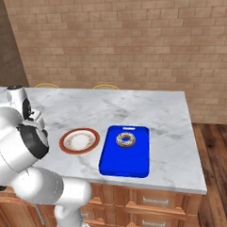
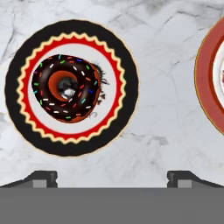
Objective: Move the dessert items from the plates to the tray.
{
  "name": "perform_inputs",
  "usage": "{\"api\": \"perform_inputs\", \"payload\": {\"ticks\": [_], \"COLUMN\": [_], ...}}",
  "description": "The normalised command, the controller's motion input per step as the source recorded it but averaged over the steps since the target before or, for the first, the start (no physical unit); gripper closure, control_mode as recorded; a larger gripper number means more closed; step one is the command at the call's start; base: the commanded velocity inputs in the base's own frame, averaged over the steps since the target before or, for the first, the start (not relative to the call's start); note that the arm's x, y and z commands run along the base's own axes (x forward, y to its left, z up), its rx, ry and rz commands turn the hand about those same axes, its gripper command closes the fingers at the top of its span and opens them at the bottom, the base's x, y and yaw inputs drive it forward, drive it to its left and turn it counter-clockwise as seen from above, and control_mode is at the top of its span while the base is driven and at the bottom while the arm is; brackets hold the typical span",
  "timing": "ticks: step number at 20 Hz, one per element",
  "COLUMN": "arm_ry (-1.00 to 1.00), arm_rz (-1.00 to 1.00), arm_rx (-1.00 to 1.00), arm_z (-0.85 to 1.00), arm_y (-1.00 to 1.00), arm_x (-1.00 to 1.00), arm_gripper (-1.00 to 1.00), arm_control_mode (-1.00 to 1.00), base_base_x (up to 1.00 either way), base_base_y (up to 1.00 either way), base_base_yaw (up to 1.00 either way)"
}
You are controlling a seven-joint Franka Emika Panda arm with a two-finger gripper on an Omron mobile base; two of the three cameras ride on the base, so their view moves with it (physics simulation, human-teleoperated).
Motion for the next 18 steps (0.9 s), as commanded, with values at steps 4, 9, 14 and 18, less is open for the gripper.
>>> {"api": "perform_inputs", "payload": {"ticks": [4, 9, 14, 18], "arm_ry": [-0.06, -0.06, -0.04, -0.03], "arm_rz": [0.0, 0.0, 0.0, 0.0], "arm_rx": [0.0, 0.0, 0.01, 0.01], "arm_z": [0.0, -0.05, -0.08, -0.16], "arm_y": [0.26, 0.04, 0.0, 0.0], "arm_x": [0.19, 0.21, 0.11, 0.19], "arm_gripper": [-1.0, -1.0, -1.0, -1.0], "arm_control_mode": [-1.0, -1.0, -1.0, -1.0], "base_base_x": [0.0, 0.0, 0.0, 0.0], "base_base_y": [0.0, 0.0, 0.0, 0.0], "base_base_yaw": [0.0, 0.0, 0.0, 0.0]}}
